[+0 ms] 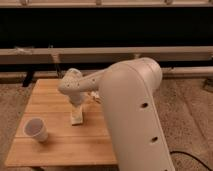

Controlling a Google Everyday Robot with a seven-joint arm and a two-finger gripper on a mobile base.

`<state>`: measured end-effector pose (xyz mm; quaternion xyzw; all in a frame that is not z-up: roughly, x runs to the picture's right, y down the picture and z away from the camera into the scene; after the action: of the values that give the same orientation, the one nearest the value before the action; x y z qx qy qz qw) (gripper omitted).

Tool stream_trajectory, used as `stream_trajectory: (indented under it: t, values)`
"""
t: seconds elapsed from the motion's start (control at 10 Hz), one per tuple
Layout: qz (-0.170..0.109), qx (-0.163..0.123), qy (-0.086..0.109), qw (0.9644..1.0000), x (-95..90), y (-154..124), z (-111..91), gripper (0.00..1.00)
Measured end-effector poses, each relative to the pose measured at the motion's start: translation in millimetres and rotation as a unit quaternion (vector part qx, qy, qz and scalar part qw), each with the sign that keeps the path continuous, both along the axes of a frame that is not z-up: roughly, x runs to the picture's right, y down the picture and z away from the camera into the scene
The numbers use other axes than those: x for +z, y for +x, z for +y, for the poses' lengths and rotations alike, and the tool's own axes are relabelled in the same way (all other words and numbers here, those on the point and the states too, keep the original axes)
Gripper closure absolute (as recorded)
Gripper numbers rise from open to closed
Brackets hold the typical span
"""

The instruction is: Wipe the white sponge on the table

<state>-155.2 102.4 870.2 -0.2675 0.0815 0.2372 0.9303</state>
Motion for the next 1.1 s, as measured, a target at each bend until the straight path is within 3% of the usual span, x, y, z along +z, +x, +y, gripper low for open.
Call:
stream_trajectory:
  t: [0.8,0.9,1.1]
  values:
    - [-0.023,-0.027,-0.039,0.9986,20.0,-37.3,22.5,0.17]
    - [-0.023,-0.030,-0.043,0.9984,22.2,-39.8,26.1,0.22]
    - [-0.022,-0.036,-0.051,0.9978,26.0,-45.8,32.5,0.42]
